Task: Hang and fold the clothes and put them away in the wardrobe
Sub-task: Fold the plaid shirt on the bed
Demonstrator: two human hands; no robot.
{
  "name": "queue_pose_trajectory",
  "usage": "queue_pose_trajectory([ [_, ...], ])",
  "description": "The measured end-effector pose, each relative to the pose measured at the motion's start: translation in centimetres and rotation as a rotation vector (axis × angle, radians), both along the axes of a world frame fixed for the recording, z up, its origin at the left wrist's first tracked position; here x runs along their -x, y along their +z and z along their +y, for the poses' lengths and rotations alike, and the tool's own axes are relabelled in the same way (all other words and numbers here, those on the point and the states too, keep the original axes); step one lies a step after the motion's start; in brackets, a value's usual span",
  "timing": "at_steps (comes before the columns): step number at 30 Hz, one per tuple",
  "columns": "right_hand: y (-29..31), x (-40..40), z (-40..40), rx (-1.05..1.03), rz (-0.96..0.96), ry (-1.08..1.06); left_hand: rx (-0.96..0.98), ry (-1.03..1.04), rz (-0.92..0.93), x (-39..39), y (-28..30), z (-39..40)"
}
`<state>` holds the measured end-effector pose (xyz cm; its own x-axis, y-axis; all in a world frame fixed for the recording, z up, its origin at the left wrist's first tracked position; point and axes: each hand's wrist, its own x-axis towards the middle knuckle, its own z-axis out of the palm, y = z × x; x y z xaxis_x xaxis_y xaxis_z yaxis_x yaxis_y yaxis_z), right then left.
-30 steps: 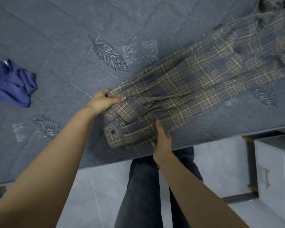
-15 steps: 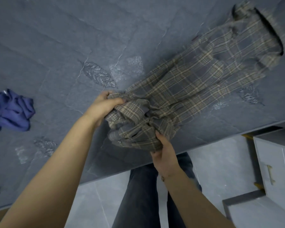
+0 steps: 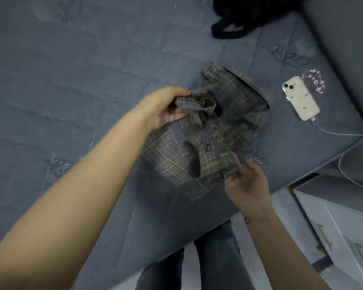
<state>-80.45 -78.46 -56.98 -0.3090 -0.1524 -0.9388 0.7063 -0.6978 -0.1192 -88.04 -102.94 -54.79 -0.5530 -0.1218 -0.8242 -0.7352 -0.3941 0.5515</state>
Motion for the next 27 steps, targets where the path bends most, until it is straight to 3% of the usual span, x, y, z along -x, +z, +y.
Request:
queue_pose_trajectory([
  [6, -5.7, 9.5, 4.7, 0.105, -0.033, -0.243, 0.044, -0.178, -0.06, 10.6, -5.7, 4.2],
  [8, -7.3, 11.2, 5.1, 0.003, 0.055, -0.053, 0.114, -0.122, 0.002, 11.3, -8.2, 4.2],
  [10, -8.0, 11.7, 5.1, -0.241, 0.243, 0.281, 0.242, -0.104, 0.081, 10.9, -9.7, 3.9],
  [13, -9.1, 11.7, 4.8, -0.603, 0.409, 0.528, 0.617, -0.328, 0.11, 10.1, -11.4, 3.3],
  [15, -9.6, 12.3, 4.4, -0.683, 0.431, 0.566, 0.689, -0.366, 0.035, 10.0, -11.9, 3.1],
  [17, -10.2, 13.2, 3.8, -0.684, 0.417, 0.597, 0.627, -0.322, -0.013, 10.4, -12.3, 3.2],
  [23, -11.7, 15.8, 3.1, -0.773, 0.332, 0.526, 0.708, -0.31, 0.134, 11.6, -13.1, 2.8],
  [27, -12.7, 16.1, 3.1, -0.885, 0.319, 0.551, 0.727, -0.329, 0.051, 12.4, -14.7, 2.9],
])
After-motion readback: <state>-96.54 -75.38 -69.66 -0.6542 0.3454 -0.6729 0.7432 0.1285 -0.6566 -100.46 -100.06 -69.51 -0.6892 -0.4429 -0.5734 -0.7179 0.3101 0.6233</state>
